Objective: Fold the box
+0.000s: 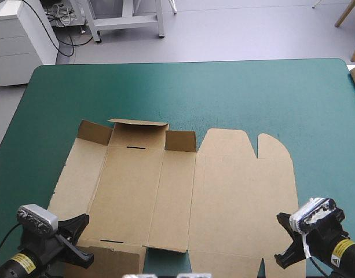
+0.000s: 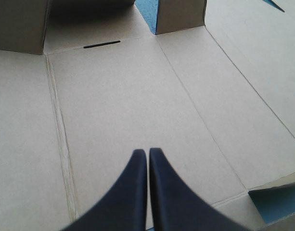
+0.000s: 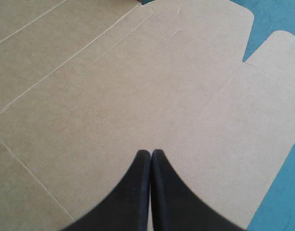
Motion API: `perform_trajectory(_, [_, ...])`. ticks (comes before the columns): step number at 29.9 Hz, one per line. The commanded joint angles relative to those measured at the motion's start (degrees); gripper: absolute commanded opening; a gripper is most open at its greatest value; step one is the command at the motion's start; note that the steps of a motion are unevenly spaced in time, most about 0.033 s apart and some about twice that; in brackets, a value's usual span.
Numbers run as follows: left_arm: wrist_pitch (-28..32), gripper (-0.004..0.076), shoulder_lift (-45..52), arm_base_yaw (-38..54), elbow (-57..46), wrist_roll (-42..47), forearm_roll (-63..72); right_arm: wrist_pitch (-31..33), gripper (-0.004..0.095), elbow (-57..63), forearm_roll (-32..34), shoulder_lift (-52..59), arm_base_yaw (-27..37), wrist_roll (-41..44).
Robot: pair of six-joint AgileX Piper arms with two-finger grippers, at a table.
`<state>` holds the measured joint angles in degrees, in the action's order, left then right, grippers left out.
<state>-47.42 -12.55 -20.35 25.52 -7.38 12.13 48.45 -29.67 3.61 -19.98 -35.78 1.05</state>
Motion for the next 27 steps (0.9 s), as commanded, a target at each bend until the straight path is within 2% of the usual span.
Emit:
perform_trajectory(1, [3.52,-0.0008,-0.74,-0.37,1.84,0.04,1.19,-4.19,-0.0021,0.54,0.62,2.65,0.30,1.70])
perform_trajectory(4, [3.52,0.0011,-0.74,-0.37,1.84,0.04,1.78,-5.29,-0.0021,1.12,0.51,4.85,0.30,1.85])
perform_trajectory(6, [3.52,0.0057,-0.74,-0.37,1.84,-0.28,2.32,-5.18,-0.0021,1.25,0.62,5.42,0.30,1.85])
perform_trajectory(8, [3.41,0.0140,-0.74,-0.37,1.84,-1.53,3.27,-5.18,-0.0022,1.25,0.62,5.56,0.30,1.85])
perform_trajectory(11, [3.28,0.0323,-0.74,-0.37,1.84,-3.22,4.71,-5.18,-0.0021,1.25,0.62,5.56,0.30,1.85])
perform_trajectory(14, [3.28,0.0457,-0.74,-0.37,1.84,-2.60,7.02,-5.18,-0.0021,1.25,0.62,5.56,0.30,1.85])
perform_trajectory(24, [3.29,0.0474,-0.88,-0.37,1.97,-1.80,10.76,-5.18,-0.0021,1.25,0.62,5.56,0.30,1.85])
perform_trajectory(27, [2.44,0.0474,-2.38,-0.27,4.03,3.13,6.66,-5.18,-0.0021,1.25,0.62,5.56,0.30,1.85])
